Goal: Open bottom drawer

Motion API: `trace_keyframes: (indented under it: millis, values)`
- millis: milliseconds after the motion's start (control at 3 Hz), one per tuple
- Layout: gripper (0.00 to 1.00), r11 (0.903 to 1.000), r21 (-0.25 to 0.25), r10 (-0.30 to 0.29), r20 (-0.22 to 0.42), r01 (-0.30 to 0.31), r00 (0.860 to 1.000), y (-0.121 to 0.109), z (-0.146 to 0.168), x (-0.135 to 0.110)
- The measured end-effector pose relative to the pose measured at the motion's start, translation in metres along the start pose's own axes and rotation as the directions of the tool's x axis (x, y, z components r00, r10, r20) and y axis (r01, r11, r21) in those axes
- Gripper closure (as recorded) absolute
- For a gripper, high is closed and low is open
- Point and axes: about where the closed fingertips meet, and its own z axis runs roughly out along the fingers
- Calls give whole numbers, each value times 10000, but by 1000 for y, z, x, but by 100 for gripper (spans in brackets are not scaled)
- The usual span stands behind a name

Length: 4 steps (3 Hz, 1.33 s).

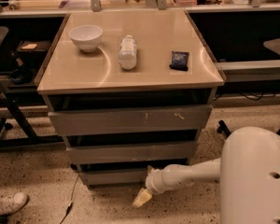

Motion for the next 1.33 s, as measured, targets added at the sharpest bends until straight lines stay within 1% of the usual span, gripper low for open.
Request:
trace_keyframes:
  millis: [333,667,1333]
  values:
    - [0,9999,67,115,-75,-114,9999,-7,16,16]
    - [0,9997,181,168,-149,-166,9997,-19,28,31]
    - [0,9989,455,-116,-214,126,9997,-46,43,40]
